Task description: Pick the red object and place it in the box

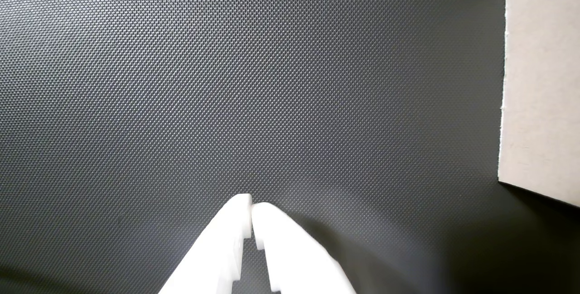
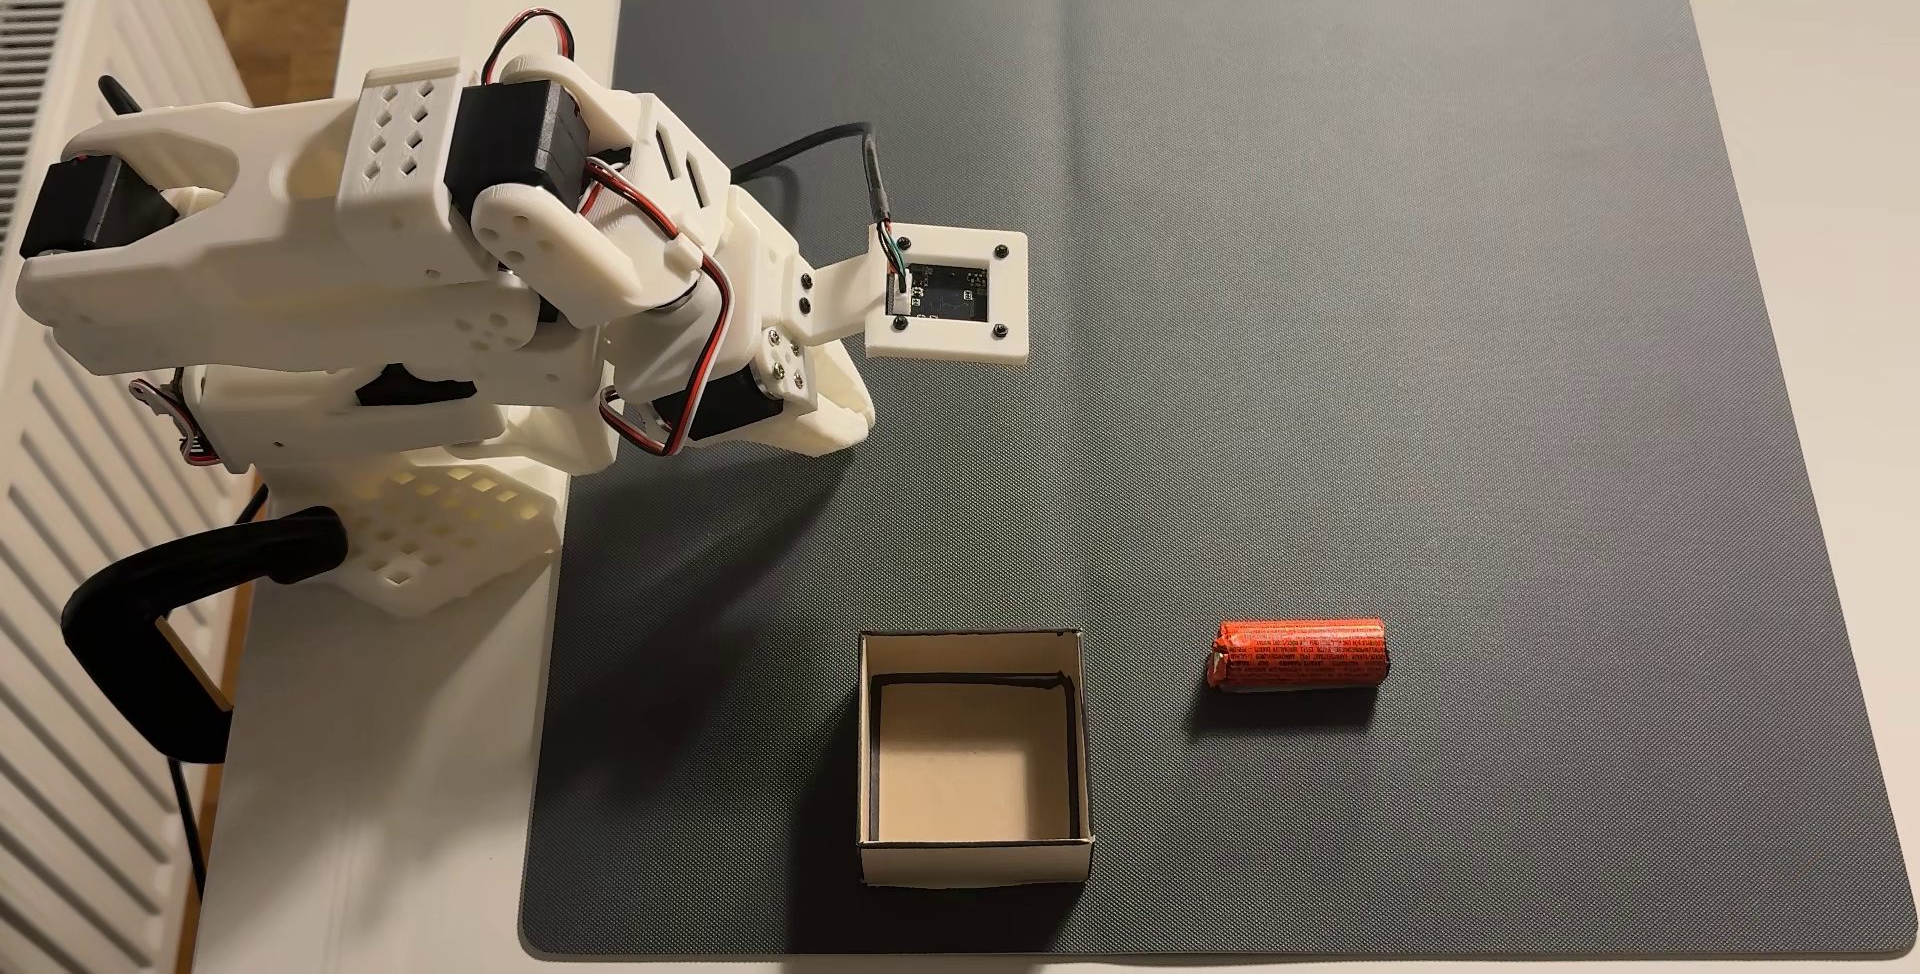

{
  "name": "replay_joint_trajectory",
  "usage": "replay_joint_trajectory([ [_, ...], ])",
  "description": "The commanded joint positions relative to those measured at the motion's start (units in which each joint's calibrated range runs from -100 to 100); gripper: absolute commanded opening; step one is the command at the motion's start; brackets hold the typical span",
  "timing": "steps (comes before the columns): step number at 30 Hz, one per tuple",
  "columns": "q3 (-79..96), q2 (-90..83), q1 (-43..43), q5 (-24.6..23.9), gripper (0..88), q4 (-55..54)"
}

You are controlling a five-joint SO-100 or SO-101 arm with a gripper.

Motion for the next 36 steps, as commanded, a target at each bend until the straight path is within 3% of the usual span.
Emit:
replay_joint_trajectory([
  [1,0.7,0.5,0.2,0.1,0.6,0.8],
  [28,0.7,0.2,0.4,-0.3,0.6,0.1],
  [36,-3.0,0.2,1.2,-0.4,0.6,-19.4],
])
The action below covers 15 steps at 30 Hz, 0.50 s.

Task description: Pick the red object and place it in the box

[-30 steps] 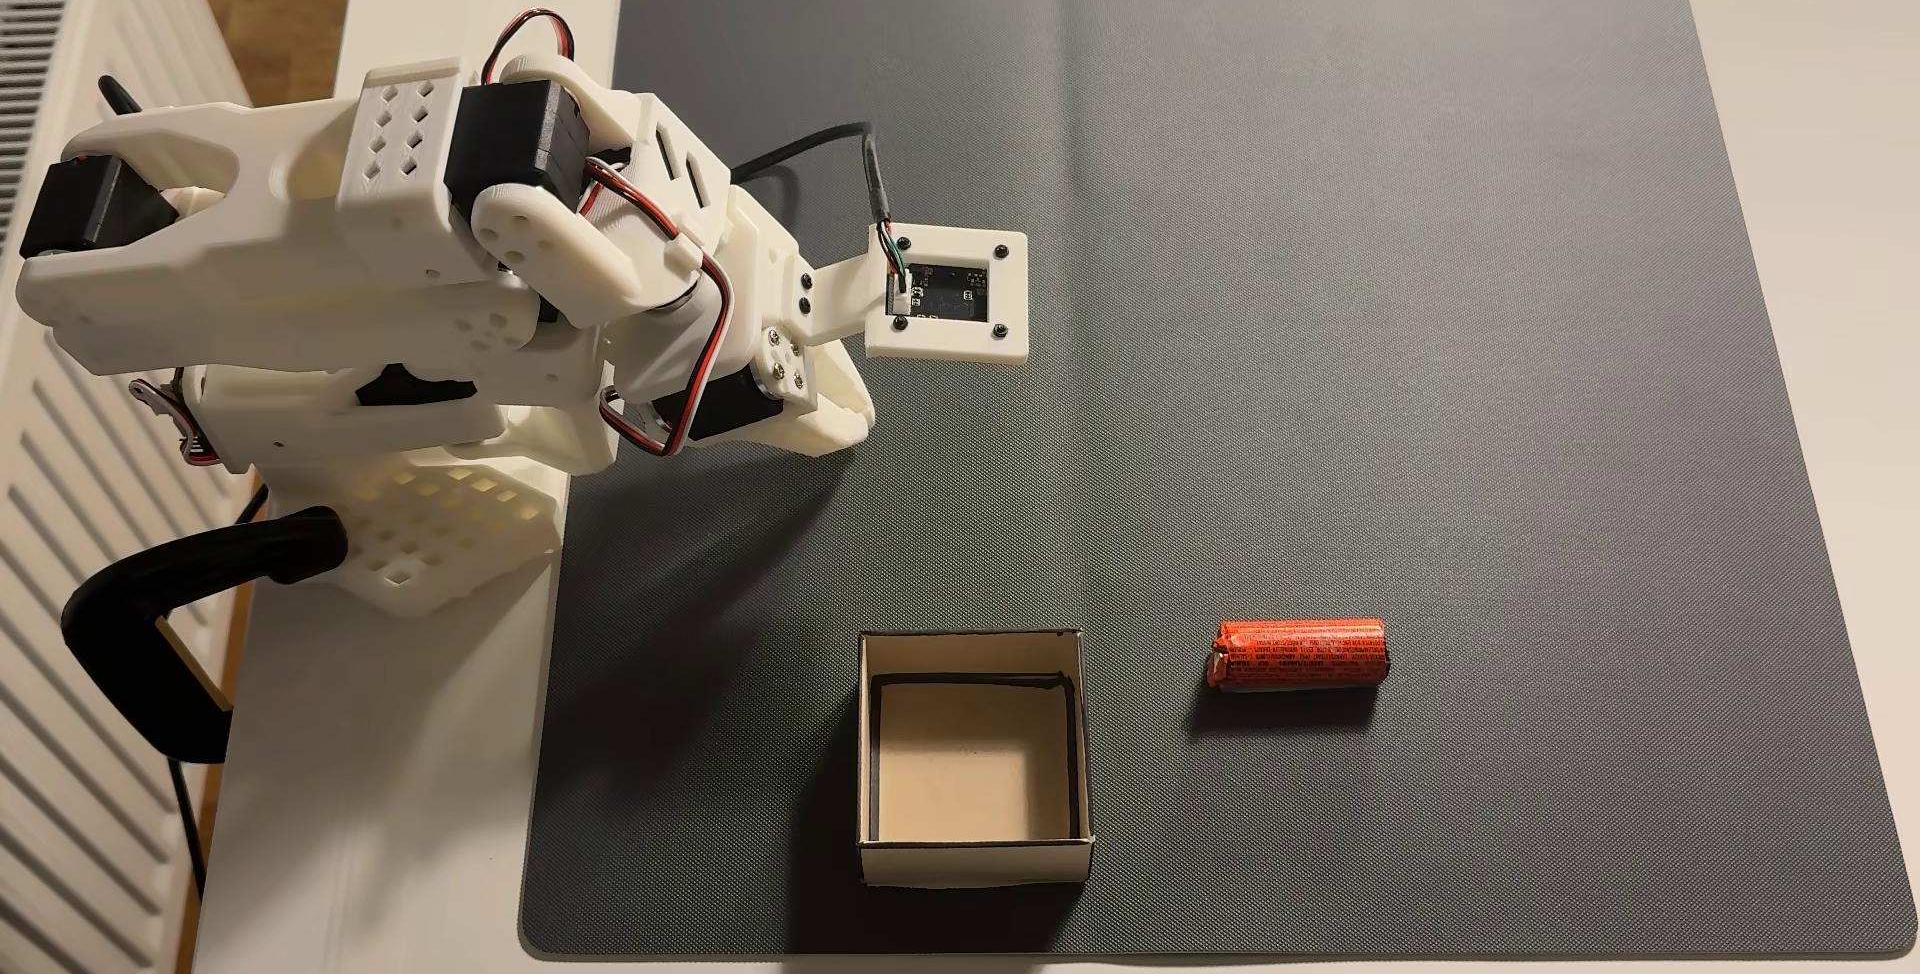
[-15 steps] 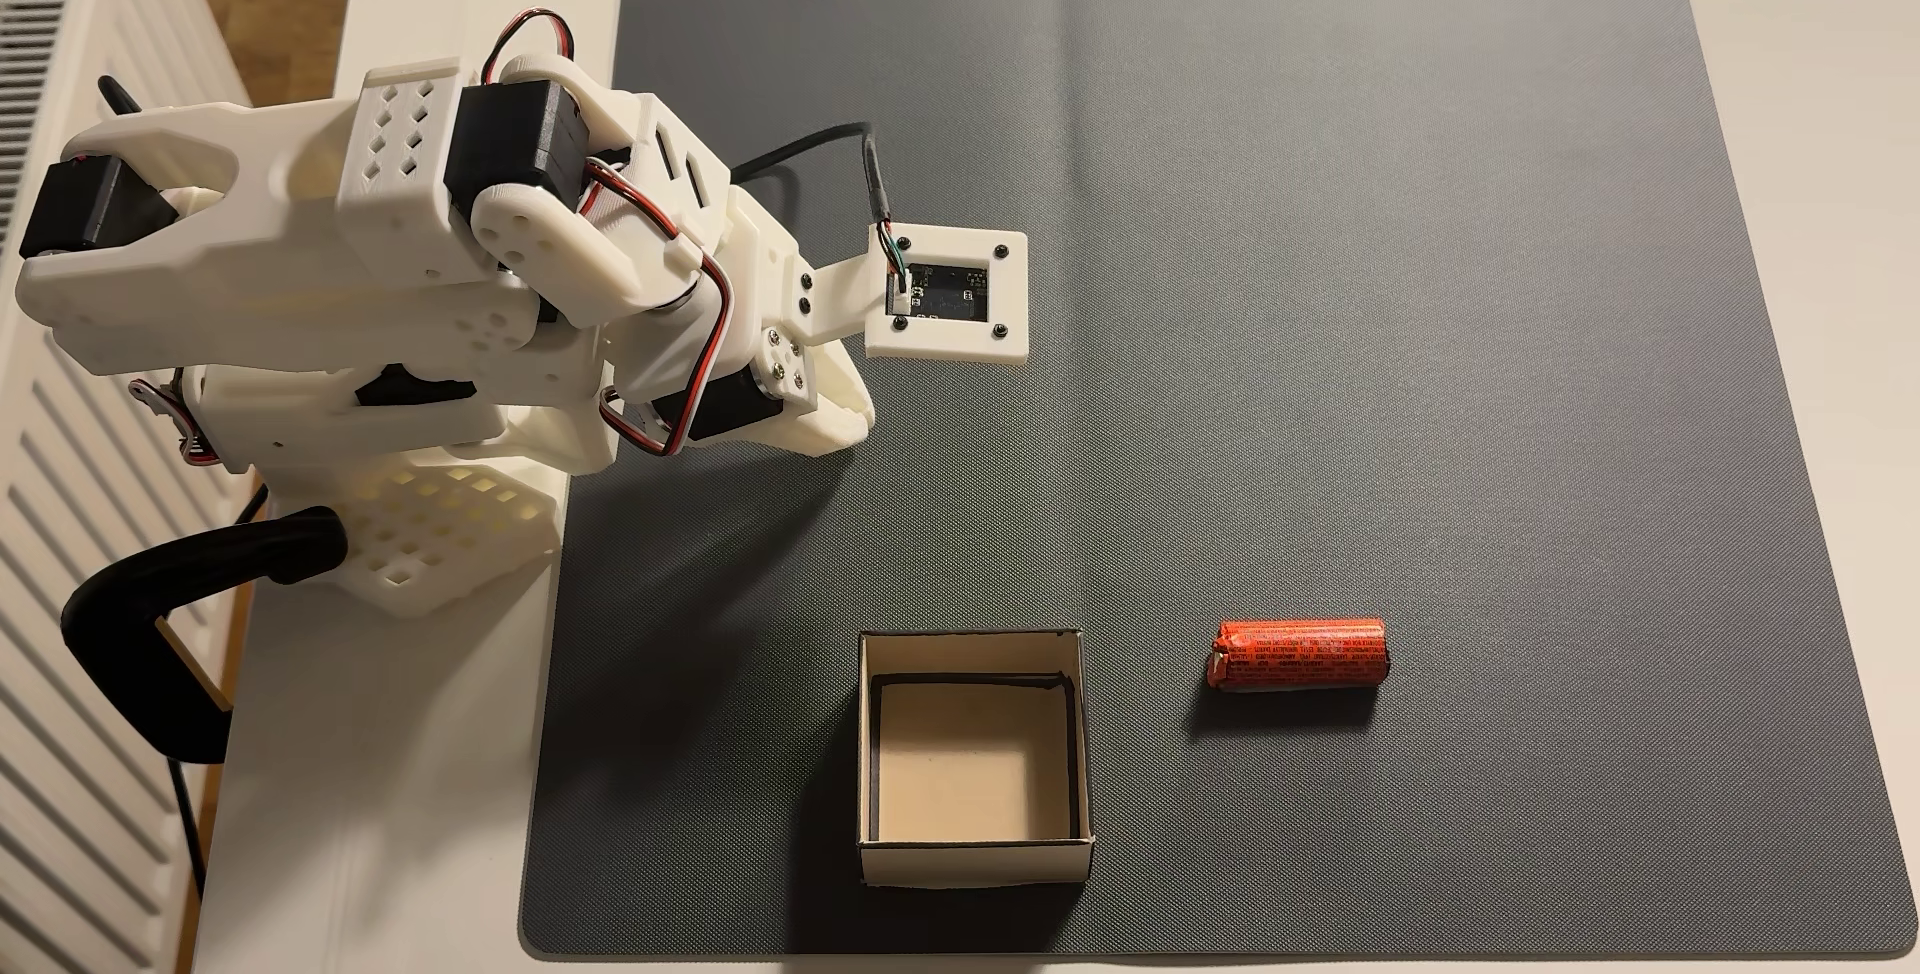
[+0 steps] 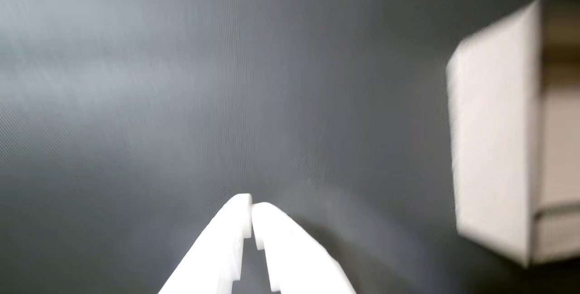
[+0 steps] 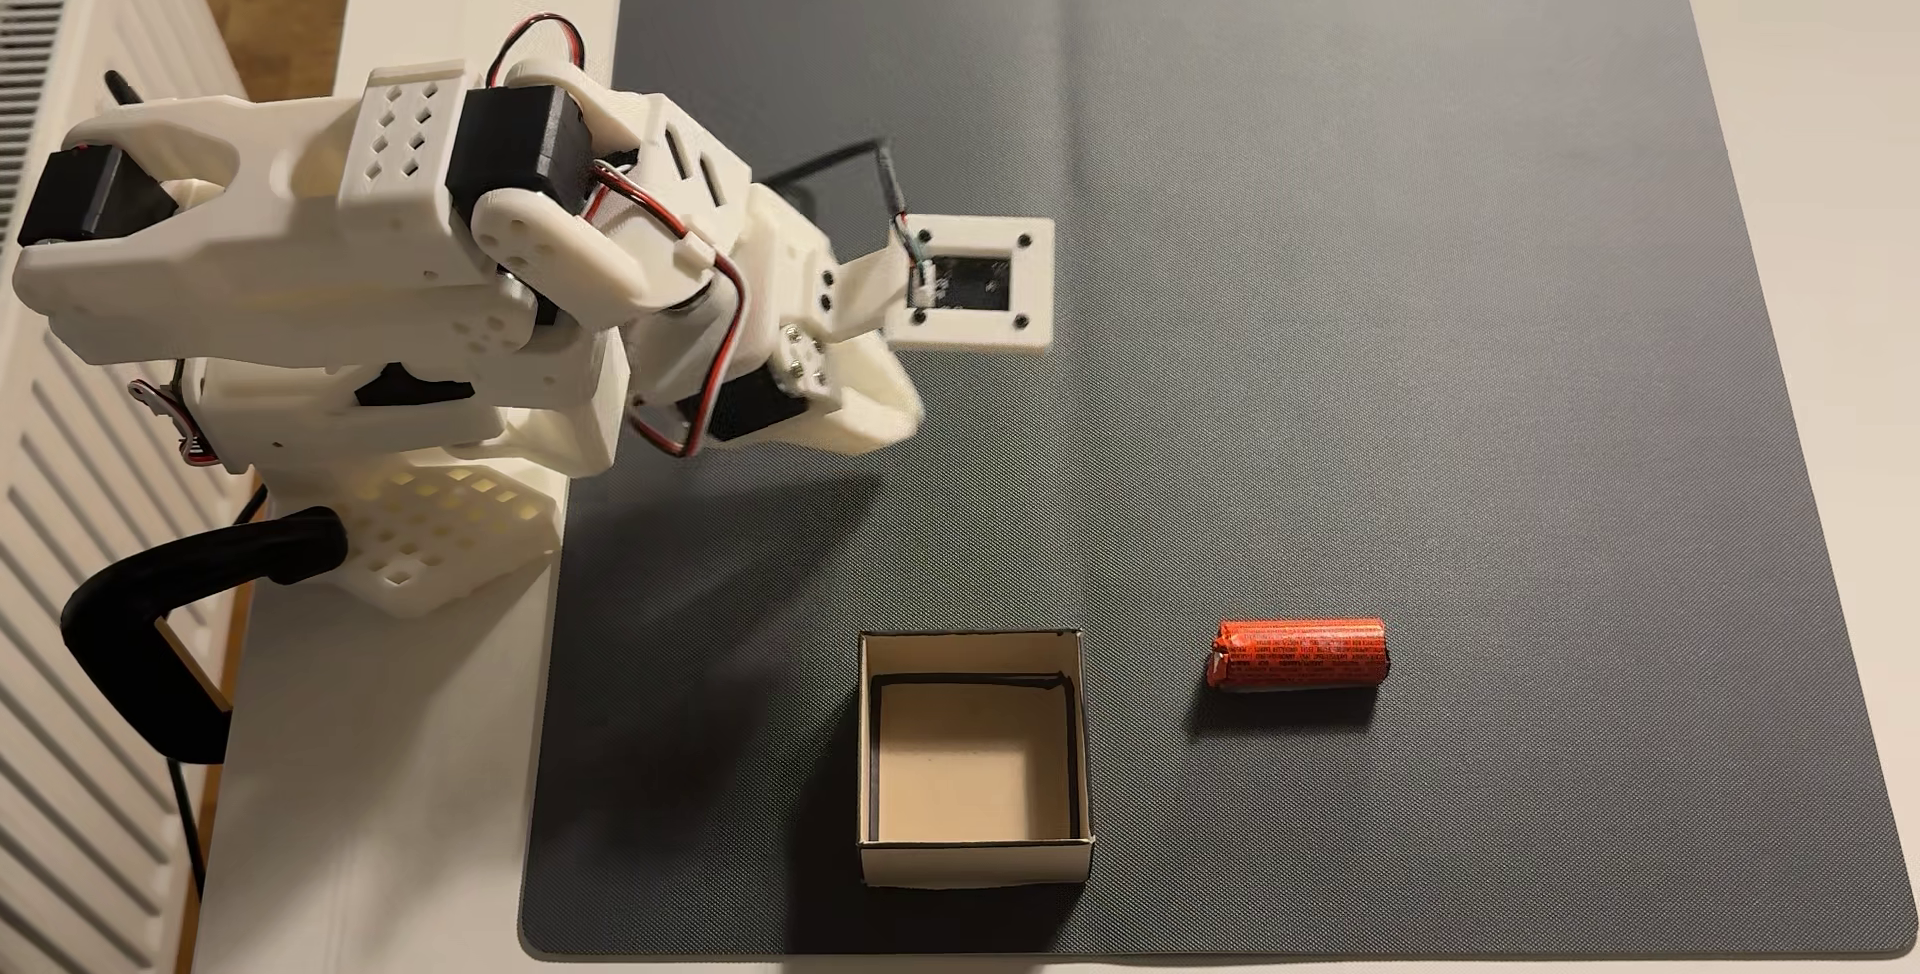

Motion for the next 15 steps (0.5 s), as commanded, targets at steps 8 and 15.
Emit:
replay_joint_trajectory([
  [8,-0.8,-0.2,1.3,-5.7,0.6,-25.9],
  [15,0.8,0.5,12.0,-6.1,0.6,-32.7],
])
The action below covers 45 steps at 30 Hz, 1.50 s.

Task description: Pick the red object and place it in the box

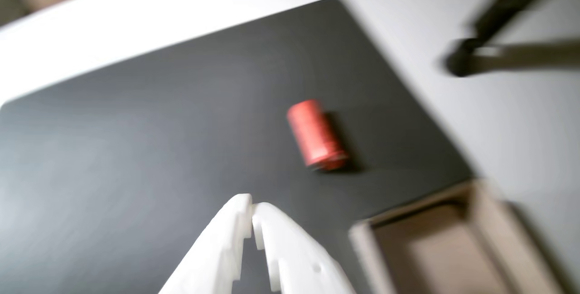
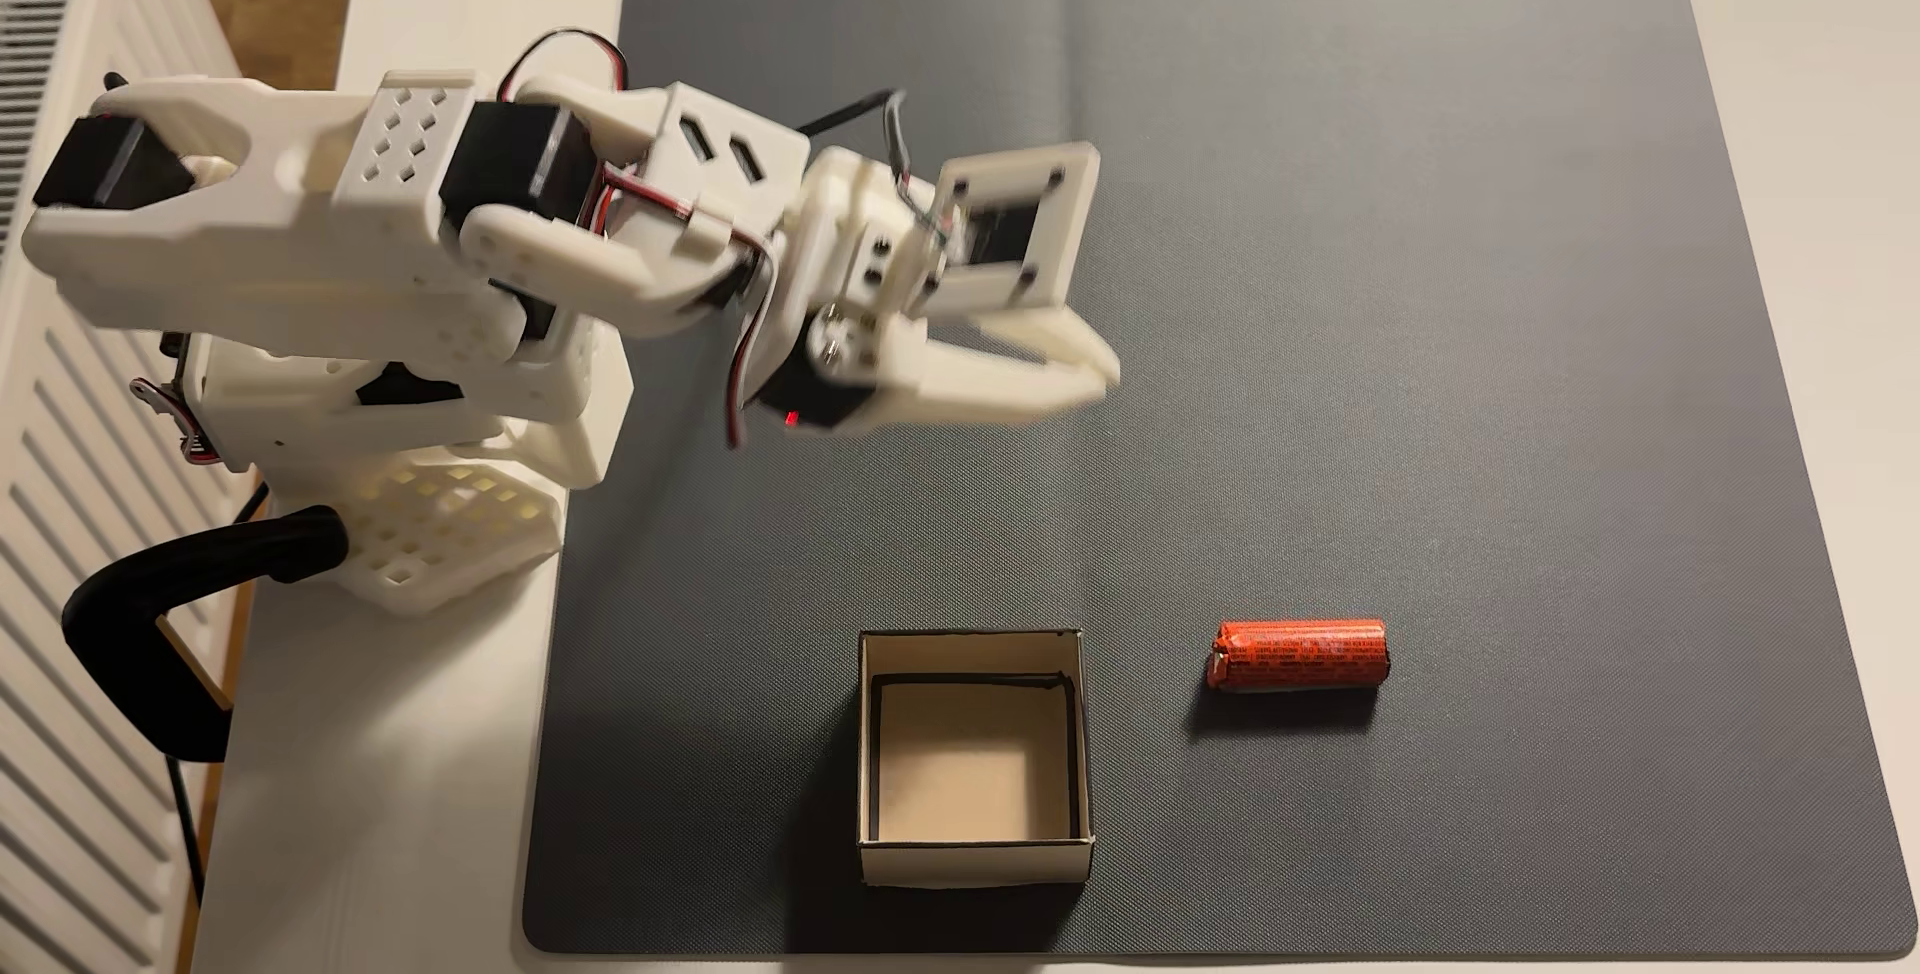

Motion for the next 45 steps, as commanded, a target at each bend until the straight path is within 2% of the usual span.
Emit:
replay_joint_trajectory([
  [1,2.6,1.1,1.8,0.2,0.6,-6.4],
  [6,-2.1,9.3,1.9,3.0,0.7,-10.2],
  [12,-19.4,30.1,1.9,8.1,0.7,-9.5],
  [19,-41.4,61.3,2.4,8.3,1.0,-10.5],
  [21,-46.2,68.2,3.0,8.4,4.9,-10.5],
  [25,-53.7,79.1,3.4,9.1,18.7,-10.6],
  [31,-58.0,88.7,2.8,10.5,35.0,-14.6],
  [45,-57.9,96.7,-3.3,10.0,37.2,-18.4],
])
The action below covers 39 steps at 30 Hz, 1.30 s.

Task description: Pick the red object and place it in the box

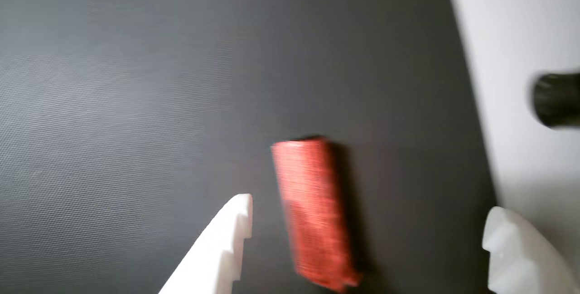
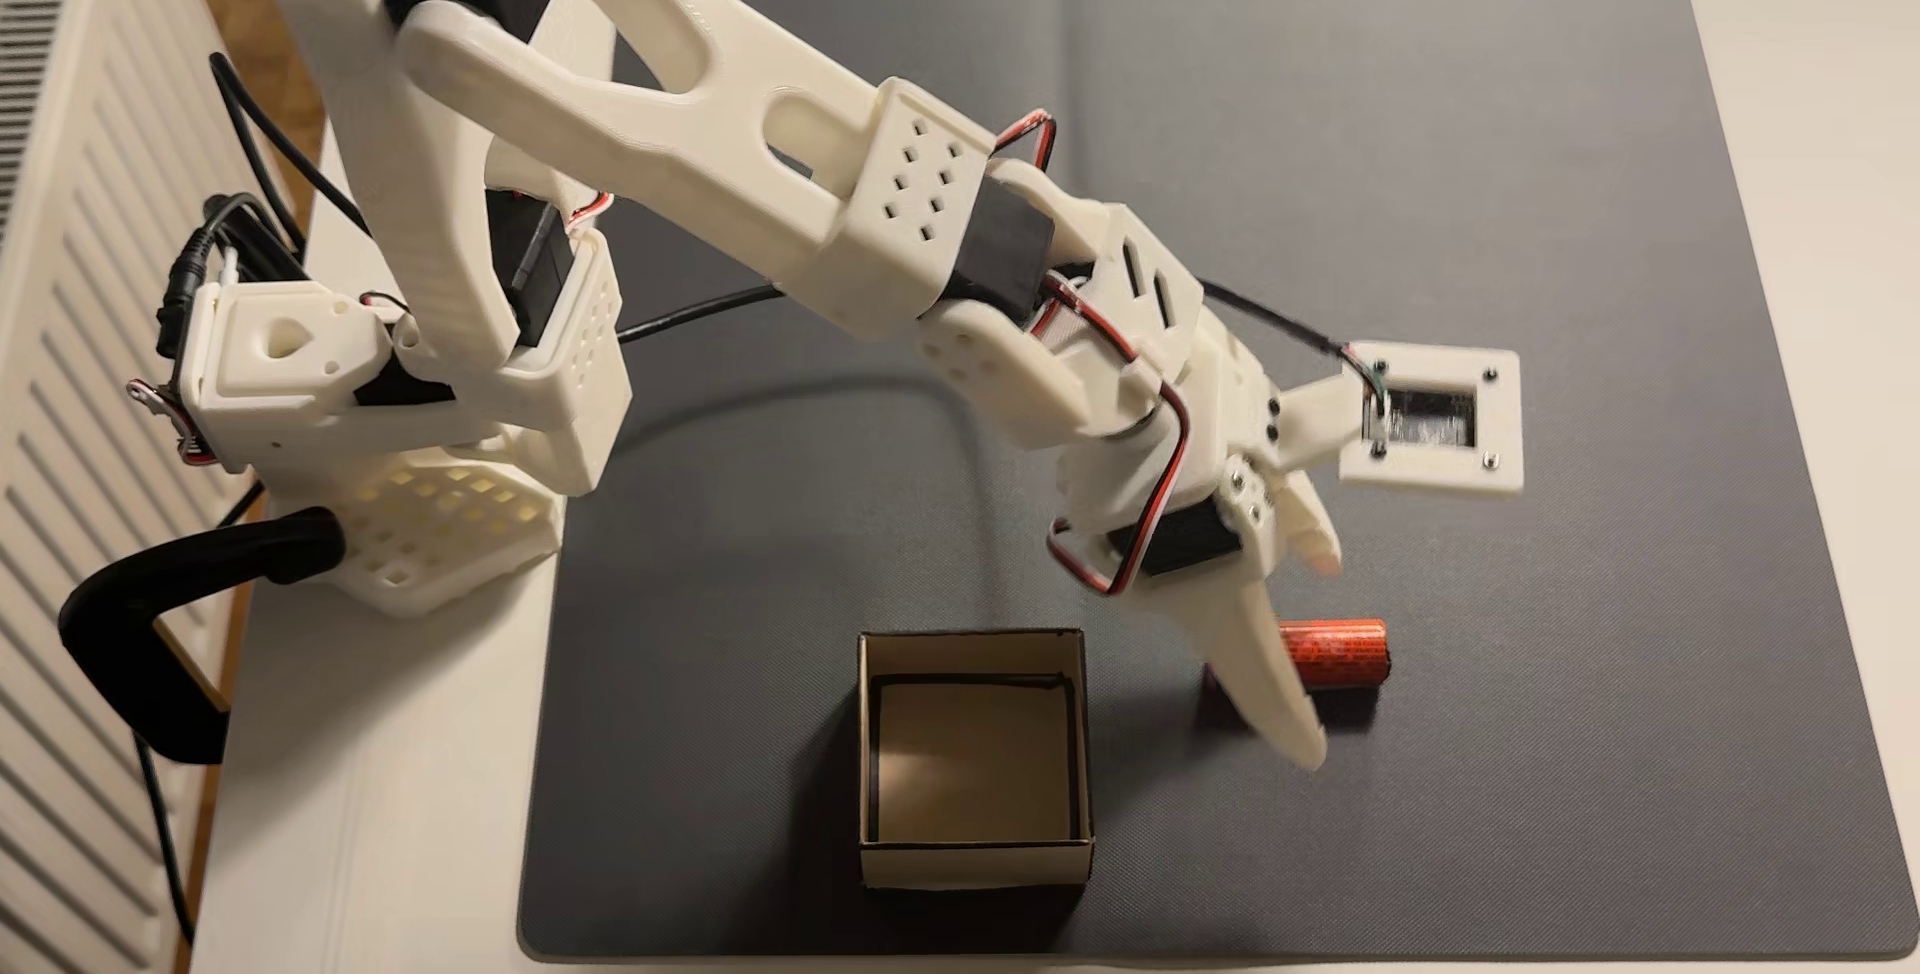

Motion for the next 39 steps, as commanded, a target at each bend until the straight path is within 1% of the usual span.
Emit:
replay_joint_trajectory([
  [1,-2.4,0.8,-0.5,-0.2,36.8,-1.0],
  [6,-1.8,3.5,-0.2,0.0,36.7,-3.3],
  [16,-2.4,7.8,1.0,0.4,36.5,-3.6],
  [19,-2.5,8.1,1.0,1.9,36.2,-3.6],
  [21,-2.6,8.1,1.1,2.6,32.8,-3.7],
  [25,-2.2,8.1,2.0,2.5,21.3,-3.7],
  [27,-2.0,8.1,2.1,2.5,17.0,-3.7],
  [35,-2.5,8.7,3.7,2.6,5.3,-3.7],
  [39,-1.7,8.2,4.3,2.4,1.5,-5.9],
])
